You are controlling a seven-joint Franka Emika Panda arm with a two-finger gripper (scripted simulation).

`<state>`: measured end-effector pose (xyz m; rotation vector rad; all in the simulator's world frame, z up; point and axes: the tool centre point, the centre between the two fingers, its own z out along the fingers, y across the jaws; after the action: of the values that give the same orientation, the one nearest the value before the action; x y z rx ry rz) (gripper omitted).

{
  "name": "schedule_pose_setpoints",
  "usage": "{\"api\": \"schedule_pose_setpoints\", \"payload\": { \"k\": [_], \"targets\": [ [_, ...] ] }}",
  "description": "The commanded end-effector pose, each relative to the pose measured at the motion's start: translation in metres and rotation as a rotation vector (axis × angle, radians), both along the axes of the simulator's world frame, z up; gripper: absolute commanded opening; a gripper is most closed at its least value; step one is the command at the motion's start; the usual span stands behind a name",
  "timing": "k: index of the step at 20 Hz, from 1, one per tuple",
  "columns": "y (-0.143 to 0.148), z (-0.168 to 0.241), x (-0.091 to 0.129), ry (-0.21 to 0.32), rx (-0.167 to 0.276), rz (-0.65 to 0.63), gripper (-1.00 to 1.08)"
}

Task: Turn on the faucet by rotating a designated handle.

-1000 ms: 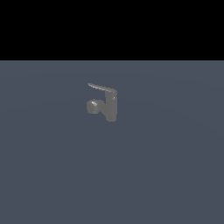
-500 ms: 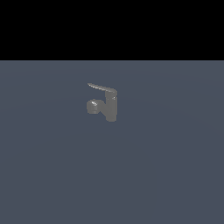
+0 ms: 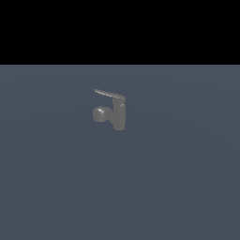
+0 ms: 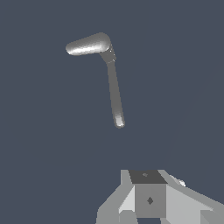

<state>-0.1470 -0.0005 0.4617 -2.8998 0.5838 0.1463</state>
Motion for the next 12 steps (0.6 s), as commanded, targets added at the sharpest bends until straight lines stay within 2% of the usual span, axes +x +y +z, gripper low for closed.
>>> {"api": "schedule_pose_setpoints", "payload": {
  "k": [1,12],
  "targets": [
    [0.002,-0.007,0.02,0.017,0.013,-0.07,-1.0],
    [0.011,-0.05,0.107,0.096,0.027,-0.384,-1.0]
  ]
}}
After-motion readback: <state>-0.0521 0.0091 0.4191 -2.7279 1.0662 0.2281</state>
